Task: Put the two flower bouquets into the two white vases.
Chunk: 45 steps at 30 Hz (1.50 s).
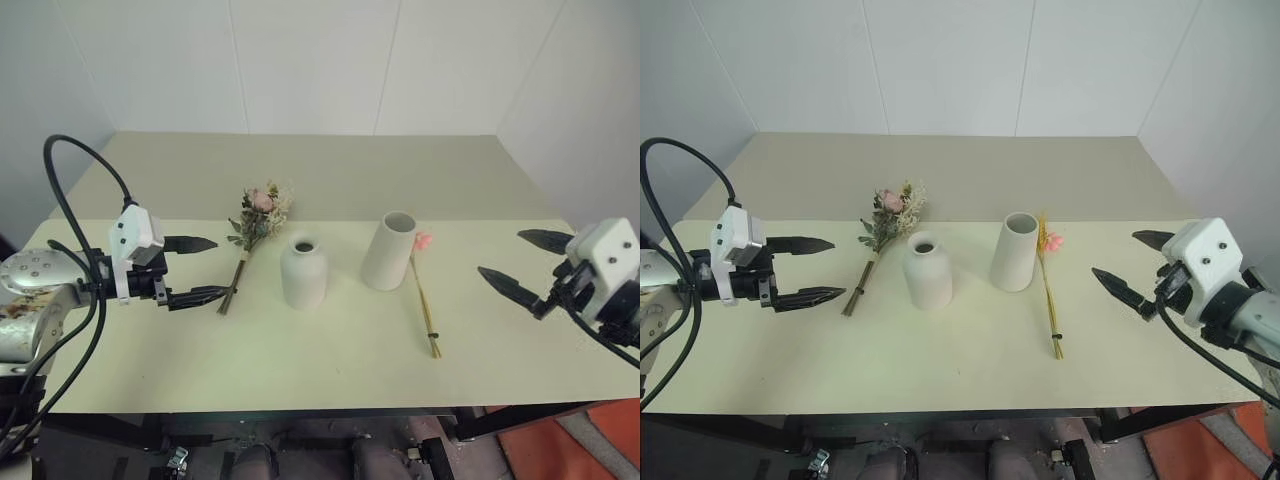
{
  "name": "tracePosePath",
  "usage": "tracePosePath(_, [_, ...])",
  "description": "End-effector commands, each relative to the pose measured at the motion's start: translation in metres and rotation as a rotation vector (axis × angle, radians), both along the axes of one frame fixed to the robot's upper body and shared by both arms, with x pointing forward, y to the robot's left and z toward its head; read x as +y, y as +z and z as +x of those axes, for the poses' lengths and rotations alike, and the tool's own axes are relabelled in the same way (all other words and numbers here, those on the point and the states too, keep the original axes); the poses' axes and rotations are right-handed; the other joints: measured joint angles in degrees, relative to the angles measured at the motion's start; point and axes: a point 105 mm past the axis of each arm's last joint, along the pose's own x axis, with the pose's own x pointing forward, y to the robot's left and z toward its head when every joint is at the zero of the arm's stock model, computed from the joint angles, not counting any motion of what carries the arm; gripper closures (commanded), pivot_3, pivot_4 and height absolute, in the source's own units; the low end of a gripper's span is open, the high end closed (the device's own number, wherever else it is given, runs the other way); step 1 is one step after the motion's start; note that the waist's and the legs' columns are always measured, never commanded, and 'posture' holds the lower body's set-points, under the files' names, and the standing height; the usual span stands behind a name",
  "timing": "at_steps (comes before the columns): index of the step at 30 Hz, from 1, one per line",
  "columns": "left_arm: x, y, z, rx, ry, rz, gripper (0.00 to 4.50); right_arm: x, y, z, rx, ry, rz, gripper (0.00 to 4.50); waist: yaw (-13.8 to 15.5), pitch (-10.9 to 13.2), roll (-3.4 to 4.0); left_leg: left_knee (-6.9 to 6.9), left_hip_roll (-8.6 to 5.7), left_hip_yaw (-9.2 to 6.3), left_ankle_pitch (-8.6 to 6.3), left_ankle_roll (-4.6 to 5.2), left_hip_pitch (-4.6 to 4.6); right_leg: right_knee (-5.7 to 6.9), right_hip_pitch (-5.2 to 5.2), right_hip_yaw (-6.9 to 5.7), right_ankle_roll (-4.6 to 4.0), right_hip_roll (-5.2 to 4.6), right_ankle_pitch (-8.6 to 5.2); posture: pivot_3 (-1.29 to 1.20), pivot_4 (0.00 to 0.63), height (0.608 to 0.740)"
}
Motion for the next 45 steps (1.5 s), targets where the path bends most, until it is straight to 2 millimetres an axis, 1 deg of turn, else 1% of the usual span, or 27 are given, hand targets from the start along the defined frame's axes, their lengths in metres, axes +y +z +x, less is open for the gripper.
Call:
tracePosePath(1, [0.001,0.012,0.0,-0.052,-0.006,0.022,0.0,0.0,0.011,-0.004,-0.029,0.002,-0.023,0.05,0.0,0.0,0.0,0.0,0.0,0.0,0.0,0.0,0.0,0.0,0.0,0.0,0.0,0.0,0.0,0.0,0.15,0.74])
tracePosePath(5, [0.001,0.013,-0.001,-0.053,-0.005,0.022,0.0,0.002,0.008,-0.005,0.003,0.018,-0.025,0.05,0.0,0.0,0.0,0.0,0.0,0.0,0.0,0.0,0.0,0.0,0.0,0.0,0.0,0.0,0.0,0.0,0.15,0.74])
tracePosePath(11, [0.004,0.014,-0.002,-0.054,0.005,0.024,0.0,0.005,0.009,-0.007,0.003,0.048,-0.009,0.05,0.0,0.0,0.0,0.0,0.0,0.0,0.0,0.0,0.0,0.0,0.0,0.0,0.0,0.0,0.0,0.0,0.15,0.74])
tracePosePath(13, [0.004,0.013,-0.002,-0.055,0.007,0.023,0.0,0.005,0.008,-0.006,0.011,0.042,-0.01,0.05,0.0,0.0,0.0,0.0,0.0,0.0,0.0,0.0,0.0,0.0,0.0,0.0,0.0,0.0,0.0,0.0,0.15,0.74])
tracePosePath(15, [0.001,0.012,-0.001,-0.058,0.002,0.02,0.0,0.004,0.005,0.001,0.056,-0.005,-0.003,0.05,0.0,0.0,0.0,0.0,0.0,0.0,0.0,0.0,0.0,0.0,0.0,0.0,0.0,0.0,0.0,0.0,0.15,0.74])
tracePosePath(18, [-0.005,0.012,0.002,-0.063,-0.021,0.01,0.0,0.016,0.004,0.009,0.128,0.003,0.043,0.05,-0.3,0.0,0.0,0.0,0.0,0.02,0.0,0.0,0.03,0.01,-0.01,0.02,0.0,0.0,0.01,0.0,0.15,0.74])
tracePosePath(19, [-0.008,0.012,0.002,-0.064,-0.032,0.008,0.0,0.025,0.0,0.01,0.163,0.033,0.009,0.05,-0.3,0.0,0.0,0.0,0.0,0.0,0.0,0.0,0.04,0.02,-0.01,0.02,-0.01,0.0,0.01,0.0,0.15,0.74])
tracePosePath(20, [-0.011,0.012,0.003,-0.066,-0.043,0.007,0.0,0.031,-0.006,0.014,0.201,0.037,-0.021,0.05,-0.3,0.0,0.0,0.0,0.01,-0.02,0.0,0.0,0.04,0.02,0.0,0.0,-0.01,0.01,0.01,0.0,0.15,0.74])
tracePosePath(22, [-0.015,0.012,0.005,-0.067,-0.056,0.005,0.0,0.037,-0.014,0.023,0.259,0.015,-0.046,0.05,-0.6,0.0,0.0,-0.01,0.01,-0.02,0.0,0.0,0.04,0.01,-0.01,0.01,-0.02,0.02,0.01,0.0,0.15,0.74])
tracePosePath(24, [-0.02,0.012,0.005,-0.069,-0.073,0.001,0.0,0.038,-0.027,0.042,0.373,-0.067,-0.014,0.05,-0.9,0.0,-0.01,-0.01,0.01,-0.01,0.0,0.0,0.02,-0.01,-0.01,0.01,-0.03,0.01,0.0,0.0,0.15,0.74])
tracePosePath(25, [-0.022,0.012,0.006,-0.069,-0.08,-0.001,0.0,0.04,-0.031,0.048,0.411,-0.092,-0.011,0.05,-1.2,0.0,-0.01,0.0,-0.01,0.0,0.0,0.0,-0.01,-0.02,-0.03,0.03,-0.03,0.01,0.01,0.0,0.15,0.74])
tracePosePath(30, [-0.029,0.007,0.005,-0.056,-0.107,-0.002,0.0,0.051,-0.043,0.072,0.555,-0.144,0.007,0.05,-1.4,0.0,-0.01,-0.05,-0.01,-0.04,0.0,0.01,-0.07,0.03,-0.11,0.03,0.0,0.03,0.03,0.0,0.15,0.74])
tracePosePath(37, [-0.031,0.002,0.004,-0.05,-0.113,0.003,0.0,0.057,-0.057,0.097,0.667,-0.17,0.047,0.05,-1.3,0.0,-0.01,-0.02,-0.02,-0.07,0.01,0.02,-0.25,0.02,-0.21,0.0,0.31,0.03,0.21,0.0,0.15,0.74])
tracePosePath(43, [-0.033,-0.001,0.003,-0.041,-0.116,-0.002,0.0,0.061,-0.077,0.114,0.744,-0.18,0.027,0.05,-1.3,0.0,-0.01,-0.02,-0.02,-0.09,0.01,0.02,-0.27,0.02,-0.21,-0.02,0.34,0.04,0.23,0.0,0.15,0.74])
tracePosePath(45, [-0.034,-0.001,0.002,-0.041,-0.116,-0.003,0.0,0.06,-0.082,0.12,0.754,-0.191,0.023,0.43,-1.4,0.0,-0.01,-0.01,-0.02,-0.09,0.01,0.02,-0.27,0.02,-0.21,-0.02,0.35,0.05,0.24,0.0,0.15,0.74])
